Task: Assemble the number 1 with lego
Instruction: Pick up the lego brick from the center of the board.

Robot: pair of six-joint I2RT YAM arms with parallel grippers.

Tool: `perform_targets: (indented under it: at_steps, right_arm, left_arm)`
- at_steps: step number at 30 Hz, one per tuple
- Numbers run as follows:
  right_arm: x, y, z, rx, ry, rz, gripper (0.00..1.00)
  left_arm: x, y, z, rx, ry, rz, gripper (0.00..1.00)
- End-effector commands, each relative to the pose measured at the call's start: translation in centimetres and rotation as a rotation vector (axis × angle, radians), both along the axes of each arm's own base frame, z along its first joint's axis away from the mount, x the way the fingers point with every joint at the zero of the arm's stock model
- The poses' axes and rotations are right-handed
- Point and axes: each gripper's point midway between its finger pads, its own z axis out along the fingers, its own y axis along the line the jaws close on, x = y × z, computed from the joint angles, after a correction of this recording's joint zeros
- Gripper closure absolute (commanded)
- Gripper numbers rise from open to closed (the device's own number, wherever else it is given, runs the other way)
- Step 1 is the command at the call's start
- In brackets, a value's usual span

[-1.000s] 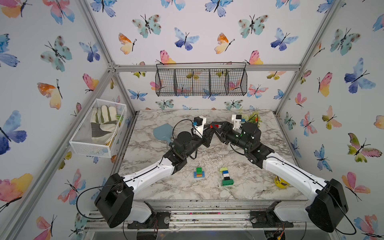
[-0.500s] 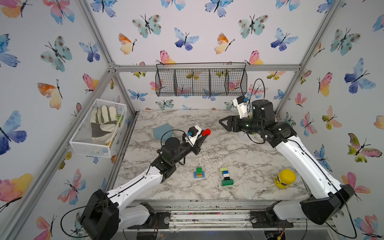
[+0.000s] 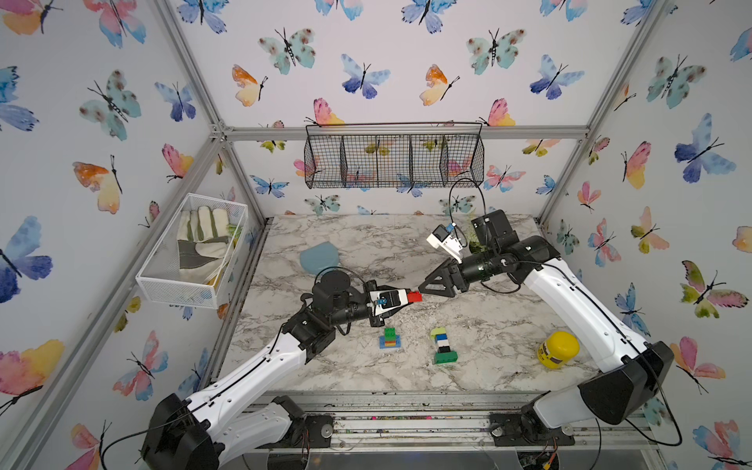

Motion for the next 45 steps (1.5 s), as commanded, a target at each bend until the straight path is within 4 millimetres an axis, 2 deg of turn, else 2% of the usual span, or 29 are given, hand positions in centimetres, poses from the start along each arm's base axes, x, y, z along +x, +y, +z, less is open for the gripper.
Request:
perform_targets:
  at_steps: [1,8,17,23,30,34,45]
  right_arm:
    - [-3.3,-0.2,0.9,0.083,0.04,0.112,0.23]
    - [-4.7,-0.2,-2.0,0.045,0.096,0.139,0.23]
    - [-5.8,0.9,-2.4,0.087,0.151,0.201,0.25]
    - [-6.5,1.5,-2.5,0.114,0.184,0.239,0.38]
    - [-7.1,1.9,-2.9,0.121,0.205,0.264,0.4]
    - [-7.3,2.0,-2.8,0.133,0.22,0.277,0.46]
    - [-7.8,2.0,-2.8,0.169,0.241,0.3,0.71]
  left_arm:
    - [-2.9,0.0,0.9,0.01,-0.038,-0.14,0.72]
    - [-5.0,-0.2,1.4,0.013,-0.053,-0.248,0.71]
    - [-6.0,-0.5,1.5,0.024,-0.074,-0.301,0.71]
    - [-6.1,-0.7,1.6,0.025,-0.083,-0.312,0.72]
    - [-6.0,-0.9,1.4,0.031,-0.088,-0.313,0.72]
    - [-6.0,-0.9,1.3,0.035,-0.09,-0.313,0.72]
    - [-5.7,-1.0,0.9,0.049,-0.088,-0.304,0.7]
